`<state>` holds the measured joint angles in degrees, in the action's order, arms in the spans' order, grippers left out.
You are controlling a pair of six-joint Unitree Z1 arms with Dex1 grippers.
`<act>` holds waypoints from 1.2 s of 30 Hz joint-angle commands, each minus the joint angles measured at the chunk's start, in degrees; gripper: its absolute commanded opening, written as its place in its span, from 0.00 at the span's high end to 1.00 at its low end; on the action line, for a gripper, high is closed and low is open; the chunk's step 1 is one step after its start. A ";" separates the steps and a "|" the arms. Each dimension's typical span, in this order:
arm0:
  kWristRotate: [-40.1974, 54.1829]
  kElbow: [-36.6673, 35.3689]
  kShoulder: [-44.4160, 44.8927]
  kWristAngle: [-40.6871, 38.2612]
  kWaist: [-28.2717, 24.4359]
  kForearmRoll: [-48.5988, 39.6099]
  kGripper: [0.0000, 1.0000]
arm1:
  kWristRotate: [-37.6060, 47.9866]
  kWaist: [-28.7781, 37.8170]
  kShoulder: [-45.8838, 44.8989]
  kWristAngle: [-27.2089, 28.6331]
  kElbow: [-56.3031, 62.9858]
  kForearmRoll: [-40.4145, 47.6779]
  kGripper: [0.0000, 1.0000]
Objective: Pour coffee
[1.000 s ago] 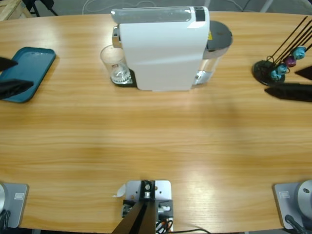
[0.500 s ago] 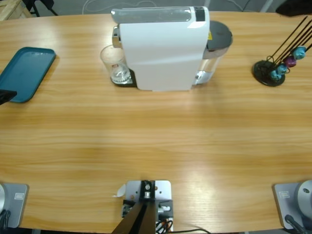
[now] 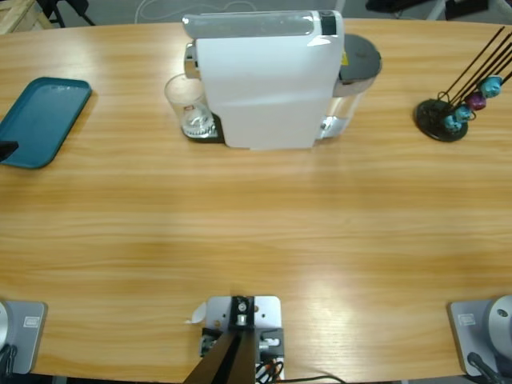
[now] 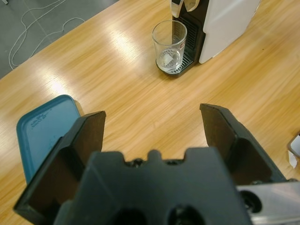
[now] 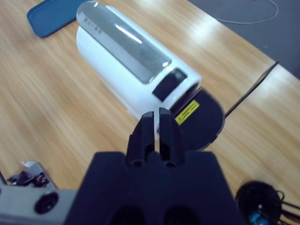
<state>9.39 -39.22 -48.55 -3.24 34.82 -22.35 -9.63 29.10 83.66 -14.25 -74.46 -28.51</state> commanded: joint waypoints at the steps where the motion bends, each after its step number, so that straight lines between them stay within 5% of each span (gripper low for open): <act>1: -0.24 1.60 -3.36 0.51 0.60 0.27 0.14 | -3.76 -0.01 8.14 1.29 -8.93 -6.45 1.00; 36: -0.17 1.71 -4.54 0.69 2.31 0.11 0.15 | -6.28 1.13 16.12 3.18 -13.24 -7.23 1.00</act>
<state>9.39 -39.22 -51.63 -3.24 36.58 -22.32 -15.17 29.76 96.63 -12.03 -88.03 -35.24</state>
